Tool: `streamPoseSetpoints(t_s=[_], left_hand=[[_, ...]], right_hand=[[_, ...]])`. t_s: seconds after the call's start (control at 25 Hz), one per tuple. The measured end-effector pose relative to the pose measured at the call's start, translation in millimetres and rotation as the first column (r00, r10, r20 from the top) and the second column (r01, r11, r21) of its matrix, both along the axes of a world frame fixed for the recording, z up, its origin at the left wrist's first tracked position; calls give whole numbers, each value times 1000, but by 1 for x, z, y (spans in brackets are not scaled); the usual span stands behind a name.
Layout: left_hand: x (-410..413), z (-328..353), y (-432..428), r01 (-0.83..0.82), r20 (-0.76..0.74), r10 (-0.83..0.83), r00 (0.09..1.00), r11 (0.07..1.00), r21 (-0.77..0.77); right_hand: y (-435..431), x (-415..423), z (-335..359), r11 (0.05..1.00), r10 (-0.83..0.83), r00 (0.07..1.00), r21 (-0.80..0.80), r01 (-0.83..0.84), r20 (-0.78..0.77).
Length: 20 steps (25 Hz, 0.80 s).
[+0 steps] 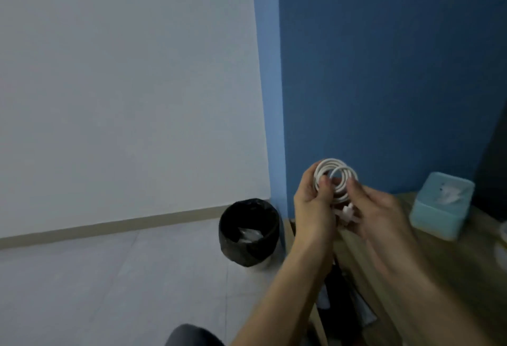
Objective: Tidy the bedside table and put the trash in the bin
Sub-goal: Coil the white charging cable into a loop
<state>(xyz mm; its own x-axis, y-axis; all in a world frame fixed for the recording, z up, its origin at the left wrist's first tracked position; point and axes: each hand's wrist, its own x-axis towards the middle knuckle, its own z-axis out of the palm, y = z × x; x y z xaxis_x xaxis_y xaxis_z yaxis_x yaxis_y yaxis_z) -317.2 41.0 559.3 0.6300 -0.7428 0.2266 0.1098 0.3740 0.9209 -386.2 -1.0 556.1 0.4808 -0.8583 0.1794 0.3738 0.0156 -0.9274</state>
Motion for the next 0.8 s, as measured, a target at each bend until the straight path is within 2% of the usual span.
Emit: streamPoseSetpoints(t_s=[0.16,0.28,0.4,0.48,0.56,0.68,0.8], left_hand=[[-10,-95,-27,18,-151,20,988,970,242],[1,-130,-29,145,-353,0,936,912,384],[27,-172,-31,128,-376,88,922,849,512],[43,-188,-32,28,-313,199,929,804,594],[51,-203,-37,15,-305,242,921,761,649],[53,-222,-47,99,-392,259,883,713,694],[50,-236,-54,204,-528,279,802,703,681]], right_hand=[[-20,-5,-84,959,4,1000,282,3,-24],[-41,-7,-143,903,14,998,429,15,-65],[-59,-5,-198,836,63,985,548,36,-161],[-69,0,-234,787,96,969,613,65,-226],[-77,8,-267,746,125,939,655,124,-321],[-82,19,-301,711,160,881,671,211,-446],[-86,33,-327,701,214,827,672,240,-519]])
